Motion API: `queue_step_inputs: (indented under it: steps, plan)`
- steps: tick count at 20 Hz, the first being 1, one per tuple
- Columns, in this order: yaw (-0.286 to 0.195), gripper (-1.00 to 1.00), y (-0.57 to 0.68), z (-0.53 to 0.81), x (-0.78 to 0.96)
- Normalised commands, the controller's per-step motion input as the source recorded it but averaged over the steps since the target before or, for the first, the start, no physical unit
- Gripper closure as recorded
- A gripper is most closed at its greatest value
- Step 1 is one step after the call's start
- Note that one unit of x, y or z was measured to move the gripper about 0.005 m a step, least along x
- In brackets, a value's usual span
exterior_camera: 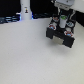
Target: Open the kcup holder, insert the kcup into the holder, and close the kcup holder
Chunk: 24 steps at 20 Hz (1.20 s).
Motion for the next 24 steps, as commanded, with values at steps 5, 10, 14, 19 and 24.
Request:
queue_step_inputs:
  steps: [5, 10, 14, 19, 24]
  plan:
    - [0.003, 1.00, 0.03, -0.08, -0.34]
    - [-0.006, 1.00, 0.04, -0.02, -0.41]
    - [-0.050, 1.00, -0.12, 0.01, -0.46]
    - [-0.035, 1.00, -0.38, -0.04, -0.38]
    - [-0.002, 1.00, -0.14, -0.06, 0.00]
